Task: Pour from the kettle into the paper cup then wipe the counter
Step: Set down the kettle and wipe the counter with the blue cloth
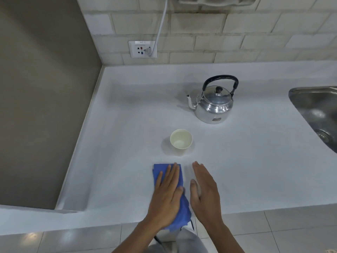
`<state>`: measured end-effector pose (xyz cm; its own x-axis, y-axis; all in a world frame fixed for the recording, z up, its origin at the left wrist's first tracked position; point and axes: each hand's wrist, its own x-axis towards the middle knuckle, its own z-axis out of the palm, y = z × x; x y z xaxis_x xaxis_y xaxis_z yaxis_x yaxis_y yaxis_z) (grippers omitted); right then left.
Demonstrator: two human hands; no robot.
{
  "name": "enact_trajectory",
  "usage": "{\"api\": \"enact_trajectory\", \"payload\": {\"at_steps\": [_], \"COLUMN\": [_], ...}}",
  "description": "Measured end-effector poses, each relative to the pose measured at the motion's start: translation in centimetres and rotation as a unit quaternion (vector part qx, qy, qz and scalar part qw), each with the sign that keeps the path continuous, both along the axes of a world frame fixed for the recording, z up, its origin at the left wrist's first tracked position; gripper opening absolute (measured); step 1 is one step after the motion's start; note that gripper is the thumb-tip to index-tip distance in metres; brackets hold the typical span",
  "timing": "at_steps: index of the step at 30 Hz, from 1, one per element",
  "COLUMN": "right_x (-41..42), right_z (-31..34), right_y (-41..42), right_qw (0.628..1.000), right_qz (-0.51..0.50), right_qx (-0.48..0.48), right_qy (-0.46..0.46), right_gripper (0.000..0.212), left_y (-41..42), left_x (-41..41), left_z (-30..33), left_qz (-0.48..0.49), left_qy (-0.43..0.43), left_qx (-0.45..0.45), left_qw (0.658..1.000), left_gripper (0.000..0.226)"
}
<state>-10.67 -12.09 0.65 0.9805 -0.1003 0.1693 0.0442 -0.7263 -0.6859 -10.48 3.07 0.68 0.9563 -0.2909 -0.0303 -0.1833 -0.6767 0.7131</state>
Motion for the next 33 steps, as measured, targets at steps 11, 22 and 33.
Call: {"api": "enact_trajectory", "payload": {"at_steps": [11,22,33], "right_x": [0.2,0.5,7.2], "right_z": [-1.0,-1.6,-1.4], "right_y": [8.1,-0.9,-10.7], "right_qw": [0.954,0.963,0.962], "right_qz": [0.158,0.099,0.108], "right_qx": [-0.25,-0.243,-0.244], "right_qy": [0.047,0.062,0.066], "right_gripper": [0.053,0.054,0.055], "left_y": [6.7,5.3,2.5], "left_x": [1.3,1.4,3.0], "left_z": [-1.5,-1.3,0.0], "left_qz": [0.077,0.067,0.078], "left_qy": [-0.043,-0.066,-0.071], "left_qx": [0.092,0.269,0.238], "left_qw": [0.992,0.959,0.965], "left_gripper": [0.059,0.065,0.066]}}
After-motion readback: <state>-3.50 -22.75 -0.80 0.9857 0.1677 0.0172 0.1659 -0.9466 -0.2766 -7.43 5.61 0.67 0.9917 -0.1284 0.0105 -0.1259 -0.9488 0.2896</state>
